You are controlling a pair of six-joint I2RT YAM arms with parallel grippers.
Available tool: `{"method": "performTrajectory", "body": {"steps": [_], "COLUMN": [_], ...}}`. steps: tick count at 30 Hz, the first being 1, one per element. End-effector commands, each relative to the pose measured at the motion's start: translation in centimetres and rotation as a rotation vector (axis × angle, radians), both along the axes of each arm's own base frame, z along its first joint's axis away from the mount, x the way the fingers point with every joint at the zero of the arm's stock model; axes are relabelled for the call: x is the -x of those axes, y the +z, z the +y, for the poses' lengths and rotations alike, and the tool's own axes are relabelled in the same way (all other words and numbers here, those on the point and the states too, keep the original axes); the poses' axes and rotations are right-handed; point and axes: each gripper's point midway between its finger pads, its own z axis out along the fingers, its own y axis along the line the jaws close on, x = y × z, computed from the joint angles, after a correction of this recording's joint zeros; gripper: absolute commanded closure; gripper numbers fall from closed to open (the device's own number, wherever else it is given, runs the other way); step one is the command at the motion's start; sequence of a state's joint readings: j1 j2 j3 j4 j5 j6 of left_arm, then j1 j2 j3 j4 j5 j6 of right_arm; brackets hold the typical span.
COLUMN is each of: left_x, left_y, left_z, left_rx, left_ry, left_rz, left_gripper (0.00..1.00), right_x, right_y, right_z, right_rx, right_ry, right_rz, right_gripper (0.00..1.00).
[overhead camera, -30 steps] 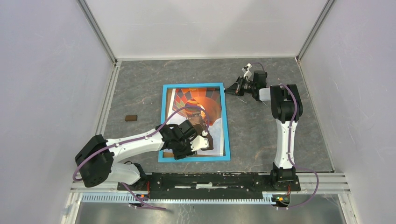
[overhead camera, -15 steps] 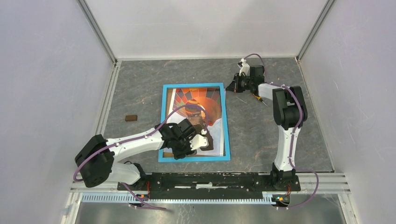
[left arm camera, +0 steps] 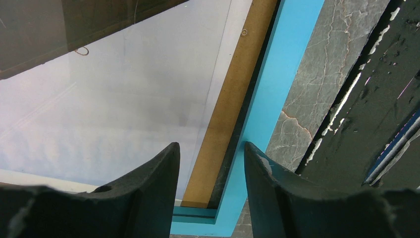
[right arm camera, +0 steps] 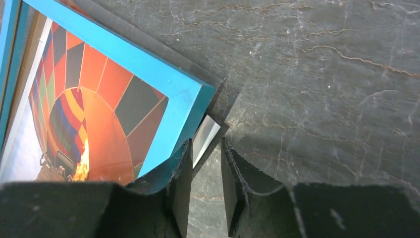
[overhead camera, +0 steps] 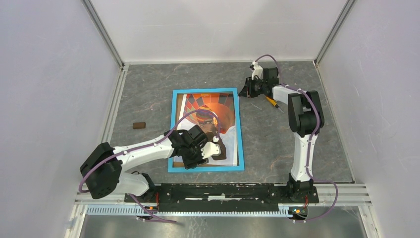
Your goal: Take the photo out of the frame
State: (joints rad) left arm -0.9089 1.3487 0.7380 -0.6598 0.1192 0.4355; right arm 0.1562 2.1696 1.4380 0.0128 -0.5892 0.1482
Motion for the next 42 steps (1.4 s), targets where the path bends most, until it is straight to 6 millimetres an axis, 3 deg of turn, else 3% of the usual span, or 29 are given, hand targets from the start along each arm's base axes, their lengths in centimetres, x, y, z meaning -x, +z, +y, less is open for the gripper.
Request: {"method": "performTrajectory", "body": {"steps": [1,9,16,19,23,27,31,36,42], "left_x": [-2.6,-2.8,-3.0,-3.2,-3.3,-3.4,-3.6,-3.9,-4.0], "left_y": [-2.8,-2.9,-3.0,-3.0,-3.1,-3.4,-3.6,-3.7,-3.7], "left_z": [1.0,1.1,1.1,1.1,1.3,1.5,1.7,1.9,1.8], "left_rx": [-0.068,-0.068,-0.069,-0.070,-0.075,-0.079,-0.080,-0.080,-0.067], "left_ry": [0.037,0.034,0.037,0.037,0.042,0.049,0.056,0.069,0.071], "left_rz": [-0.105,-0.107,-0.108,-0.109,-0.107,-0.104,-0.105,-0.105,-0.086], "left_gripper": [0.43,0.43,0.44,0.44,0.44,0.44,0.44,0.44,0.44], "right_x": [-0.7,-1.2,0.2,0.8,1.1,1.0,1.2,1.6,2.0], "right_y": [-0.3,-2.1,-3.5,-4.1,-3.8,-2.3,-0.5,0.2,0.7], "right_z": [0.9,1.3,2.7,3.1,3.3,3.3,3.9,4.4,4.9], "right_rx": [-0.114,-0.152,-0.244,-0.282,-0.312,-0.325,-0.378,-0.432,-0.482], "right_ry": [0.004,-0.021,0.002,0.009,0.018,0.032,0.061,0.084,0.097], "right_rz": [0.052,0.098,0.178,0.213,0.204,0.163,0.139,0.138,0.140], "right_gripper": [0.65,0.69,0.70,0.75,0.89,1.00,1.00,0.84,0.78]}}
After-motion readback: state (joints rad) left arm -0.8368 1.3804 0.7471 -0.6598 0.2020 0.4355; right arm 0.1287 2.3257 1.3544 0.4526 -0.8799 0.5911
